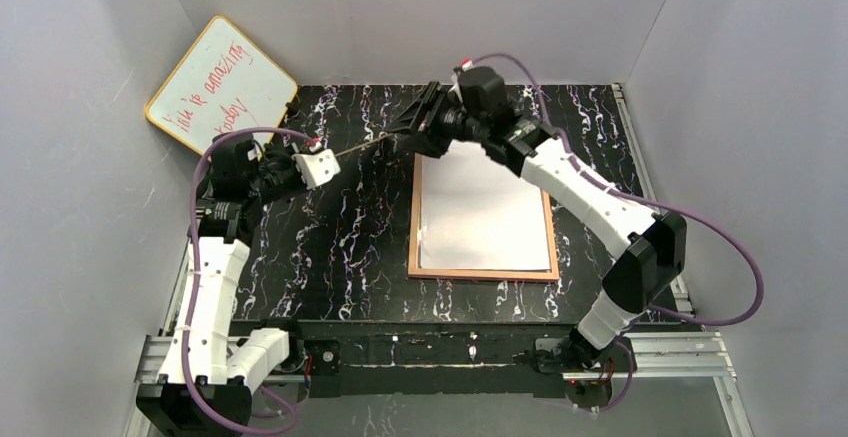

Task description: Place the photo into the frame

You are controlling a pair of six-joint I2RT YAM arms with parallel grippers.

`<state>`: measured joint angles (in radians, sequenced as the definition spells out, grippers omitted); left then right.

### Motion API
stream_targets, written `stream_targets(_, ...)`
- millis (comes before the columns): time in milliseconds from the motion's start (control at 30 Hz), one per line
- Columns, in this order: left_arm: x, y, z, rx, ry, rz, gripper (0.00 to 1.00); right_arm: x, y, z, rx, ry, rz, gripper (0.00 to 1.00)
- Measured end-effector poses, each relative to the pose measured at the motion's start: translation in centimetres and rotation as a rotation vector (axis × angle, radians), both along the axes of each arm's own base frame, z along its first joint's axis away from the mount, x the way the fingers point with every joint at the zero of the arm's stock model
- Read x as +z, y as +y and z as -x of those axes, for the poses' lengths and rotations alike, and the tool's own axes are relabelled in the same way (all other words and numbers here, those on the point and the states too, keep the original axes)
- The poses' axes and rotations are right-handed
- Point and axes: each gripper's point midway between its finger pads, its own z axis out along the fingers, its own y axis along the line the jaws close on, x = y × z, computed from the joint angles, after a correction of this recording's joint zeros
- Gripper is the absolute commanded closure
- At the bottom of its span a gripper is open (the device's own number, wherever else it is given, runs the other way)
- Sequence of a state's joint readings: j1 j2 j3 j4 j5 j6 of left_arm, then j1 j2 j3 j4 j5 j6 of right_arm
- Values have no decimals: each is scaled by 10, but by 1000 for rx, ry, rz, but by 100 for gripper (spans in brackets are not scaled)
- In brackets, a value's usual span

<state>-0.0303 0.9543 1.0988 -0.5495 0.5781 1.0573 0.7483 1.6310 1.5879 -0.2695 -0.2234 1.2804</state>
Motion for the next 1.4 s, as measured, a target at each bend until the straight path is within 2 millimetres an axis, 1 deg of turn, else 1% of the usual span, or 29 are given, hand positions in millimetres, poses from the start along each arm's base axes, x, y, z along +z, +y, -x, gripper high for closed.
stream_targets(67, 3, 0, -4, 6, 7, 5, 100, 10, -11, -4, 69, -110, 70, 28)
stream_targets(133, 8, 0, -9, 9, 9, 9, 100, 23, -24, -9, 141, -283, 162, 21)
stream_targets(200, 13, -1, -13, 6, 17, 9, 100, 31, -34, -6, 221, -480, 251, 15)
stream_targets(233, 15, -1, -15, 1, 22, 9, 100, 31, -39, -3, 261, -559, 288, 15)
stream_targets(300, 17, -3, -16, -13, 32, 2, 100, 28, -47, 5, 339, -709, 352, 21)
stream_targets(333, 17, -3, -16, -21, 37, -5, 100, 23, -53, 11, 386, -795, 390, 28)
stream_targets(433, 15, -4, -13, -42, 49, -22, 100, 12, -62, 17, 488, -984, 473, 34)
stream_targets(500, 14, -4, -11, -58, 51, -38, 100, 5, -63, 13, 553, -1111, 531, 38)
stream_targets(567, 13, -4, -9, -68, 50, -50, 100, -4, -61, 6, 600, -1188, 577, 42)
stream_targets(633, 14, -4, -8, -76, 50, -59, 100, -14, -57, 0, 656, -1246, 605, 41)
stream_targets(767, 16, -4, -5, -89, 45, -75, 100, -45, -46, -11, 781, -1329, 640, 36)
stream_targets(833, 15, -4, -4, -96, 46, -83, 100, -53, -43, -14, 812, -1356, 652, 35)
stream_targets(900, 14, -3, -3, -103, 47, -92, 100, -52, -42, -16, 826, -1391, 659, 35)
stream_targets(1000, 15, -3, -3, -110, 38, -105, 100, -46, -39, -19, 821, -1446, 659, 35)
stream_targets(1233, 15, -1, -4, -117, 26, -130, 100, -44, -33, -15, 844, -1507, 648, 36)
stream_targets(1400, 14, 1, -4, -120, 23, -149, 100, -44, -27, -8, 865, -1538, 641, 36)
